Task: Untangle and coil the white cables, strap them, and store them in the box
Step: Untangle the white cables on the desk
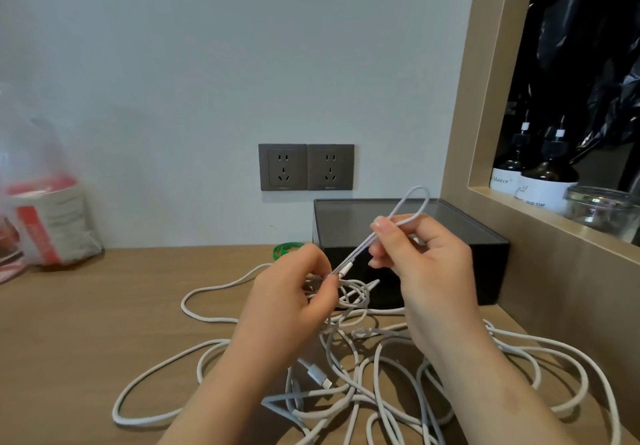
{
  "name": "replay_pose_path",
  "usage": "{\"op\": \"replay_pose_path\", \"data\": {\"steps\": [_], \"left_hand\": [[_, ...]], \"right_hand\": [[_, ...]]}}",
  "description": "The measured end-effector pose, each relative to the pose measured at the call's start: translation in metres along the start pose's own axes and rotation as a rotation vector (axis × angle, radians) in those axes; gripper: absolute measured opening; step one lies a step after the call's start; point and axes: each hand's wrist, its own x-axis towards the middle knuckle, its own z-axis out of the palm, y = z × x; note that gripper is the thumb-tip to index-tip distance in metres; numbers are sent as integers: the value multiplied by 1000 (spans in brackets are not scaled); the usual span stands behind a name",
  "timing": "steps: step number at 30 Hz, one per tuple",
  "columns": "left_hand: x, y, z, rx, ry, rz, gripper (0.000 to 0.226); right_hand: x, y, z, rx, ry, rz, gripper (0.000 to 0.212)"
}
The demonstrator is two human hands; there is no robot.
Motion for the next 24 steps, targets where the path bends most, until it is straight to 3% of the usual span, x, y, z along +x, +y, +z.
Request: {"op": "replay_pose_path", "data": {"steps": [5, 8, 13, 15, 18, 20, 24], "left_hand": [[4, 6, 1, -16, 68, 48, 28], [7, 7, 0, -91, 110, -75, 25], [15, -5, -7, -874, 230, -649, 19], [15, -3, -7, -1063, 162, -713, 12], [13, 3, -6, -1061, 61, -679, 15], [11, 7, -6, -994, 33, -640, 20], [11, 3, -7, -856, 13, -583, 22]], "right_hand": [[0, -12, -3, 184, 43, -98, 8], [-3, -13, 0, 248, -23, -105, 7], [-12, 1, 14, -89, -277, 107, 52], [-14, 7, 17, -125, -366, 239, 66], [-12, 12, 14, -100, -462, 360, 94], [-10, 11, 11, -65, -478, 385, 87], [-10, 12, 10, 17, -471, 360, 52]]}}
